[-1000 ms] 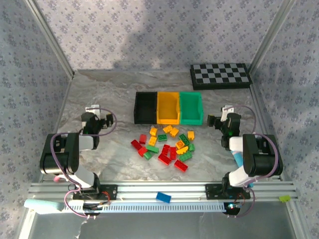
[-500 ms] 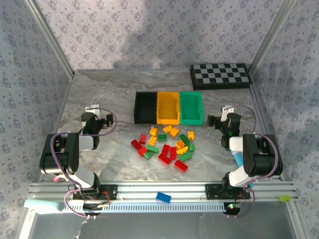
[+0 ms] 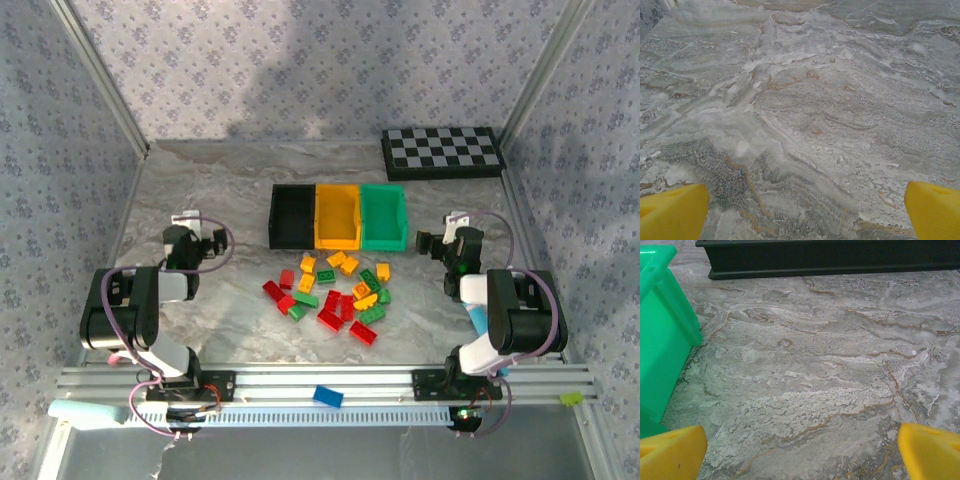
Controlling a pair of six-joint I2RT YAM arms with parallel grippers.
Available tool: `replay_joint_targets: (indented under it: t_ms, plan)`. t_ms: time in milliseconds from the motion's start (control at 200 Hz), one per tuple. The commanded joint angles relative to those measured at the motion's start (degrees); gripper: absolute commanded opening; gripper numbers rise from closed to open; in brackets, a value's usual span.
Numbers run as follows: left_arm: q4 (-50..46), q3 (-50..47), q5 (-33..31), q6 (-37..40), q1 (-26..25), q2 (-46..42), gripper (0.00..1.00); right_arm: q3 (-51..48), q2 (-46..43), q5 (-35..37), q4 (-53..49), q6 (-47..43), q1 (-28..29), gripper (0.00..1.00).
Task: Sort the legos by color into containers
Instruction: Pick up the lego from the bottom-center of the table.
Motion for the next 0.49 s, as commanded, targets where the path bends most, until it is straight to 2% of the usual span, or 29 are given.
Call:
replay_joint_targets:
  t_ms: [0, 490]
  plan:
    - [2.1, 0.7, 1.2, 0.3, 0.4, -0.5, 1.00, 1.2, 0.1, -0.3, 0.4, -0.9, -0.1, 1.00]
    - [2.0, 0.8, 1.0, 0.4, 0.3, -0.4, 1.00, 1.3, 0.0, 0.0, 0.3, -0.9, 0.0, 1.00]
